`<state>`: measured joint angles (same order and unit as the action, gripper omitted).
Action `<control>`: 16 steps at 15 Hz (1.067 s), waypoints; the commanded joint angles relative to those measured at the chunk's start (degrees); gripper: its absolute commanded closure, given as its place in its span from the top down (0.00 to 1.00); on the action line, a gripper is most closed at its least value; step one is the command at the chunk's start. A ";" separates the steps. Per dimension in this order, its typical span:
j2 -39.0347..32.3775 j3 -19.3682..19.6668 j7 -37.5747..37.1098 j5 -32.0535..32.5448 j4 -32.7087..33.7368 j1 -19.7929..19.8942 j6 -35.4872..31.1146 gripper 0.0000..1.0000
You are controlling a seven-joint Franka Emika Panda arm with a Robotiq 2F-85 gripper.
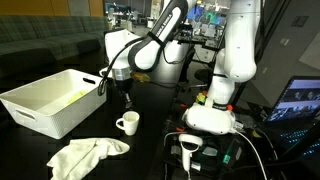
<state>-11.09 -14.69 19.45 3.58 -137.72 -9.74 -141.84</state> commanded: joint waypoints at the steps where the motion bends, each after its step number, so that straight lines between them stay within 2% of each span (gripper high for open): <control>1: 0.09 -0.30 -0.42 0.80 1.39 -1.42 2.44 0.03; 16: -3.12 -0.48 0.31 0.75 2.60 -2.10 1.36 0.03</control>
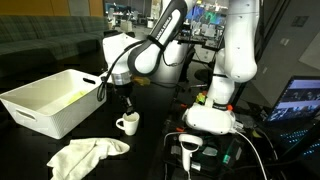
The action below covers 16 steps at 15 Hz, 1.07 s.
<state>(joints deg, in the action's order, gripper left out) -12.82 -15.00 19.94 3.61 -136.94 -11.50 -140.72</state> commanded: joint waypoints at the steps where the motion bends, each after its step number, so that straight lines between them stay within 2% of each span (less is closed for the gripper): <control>1: -1.87 -0.11 -0.34 0.91 2.14 -0.42 -0.09 0.03; 8: -4.02 0.13 -0.68 1.94 3.76 -0.61 0.22 0.03; 14: -4.24 0.82 -1.02 6.77 3.52 -1.01 -0.30 0.03; 16: -3.98 0.90 -0.74 8.41 3.15 -0.91 -0.66 0.07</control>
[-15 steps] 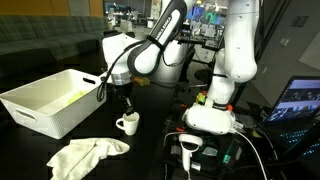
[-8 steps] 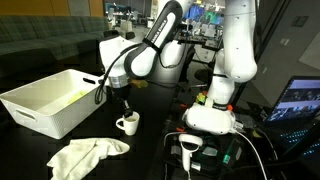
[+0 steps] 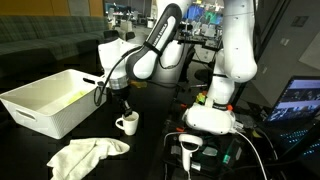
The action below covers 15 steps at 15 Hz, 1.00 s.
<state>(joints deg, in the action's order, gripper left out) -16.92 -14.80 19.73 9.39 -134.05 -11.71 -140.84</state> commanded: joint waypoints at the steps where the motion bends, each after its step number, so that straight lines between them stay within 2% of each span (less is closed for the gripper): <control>1: -0.07 0.80 -0.60 3.52 0.44 -0.76 -0.58 0.23; 4: -0.03 0.77 -0.50 4.85 0.33 -0.69 -0.65 0.41; 6: 0.35 0.83 -0.90 5.84 -0.09 -0.86 -0.78 0.48; 8: 0.44 0.85 -1.32 6.80 -0.21 -1.09 -0.82 0.38; 10: 0.72 0.83 -1.64 7.52 -0.41 -1.18 -0.90 0.34; 12: 1.97 1.06 -2.82 8.61 -0.64 -1.55 -0.20 0.54; 15: 3.97 1.85 -7.35 13.18 0.51 -3.29 2.87 0.76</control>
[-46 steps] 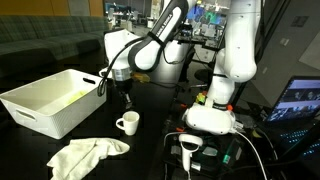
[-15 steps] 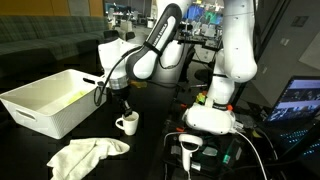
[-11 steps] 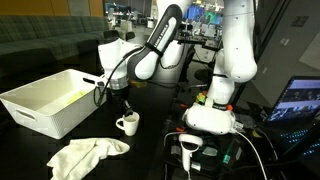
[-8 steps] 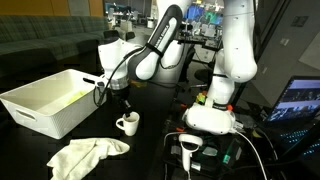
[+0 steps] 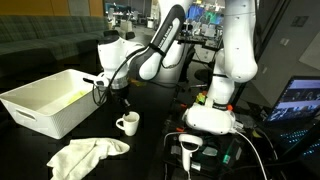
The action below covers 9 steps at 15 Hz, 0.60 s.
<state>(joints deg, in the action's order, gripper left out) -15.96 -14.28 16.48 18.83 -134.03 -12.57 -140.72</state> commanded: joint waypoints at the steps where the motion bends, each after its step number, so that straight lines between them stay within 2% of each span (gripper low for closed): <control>1: 3.47 1.28 -4.96 4.69 1.28 -2.82 4.24 0.83; 3: 4.50 1.15 -7.01 6.59 2.65 -3.52 6.79 0.98; 9: 1.34 1.00 -11.86 9.33 12.93 -4.96 16.00 1.00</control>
<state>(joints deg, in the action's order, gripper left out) -12.10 -13.91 7.72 26.44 -127.26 -16.07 -129.65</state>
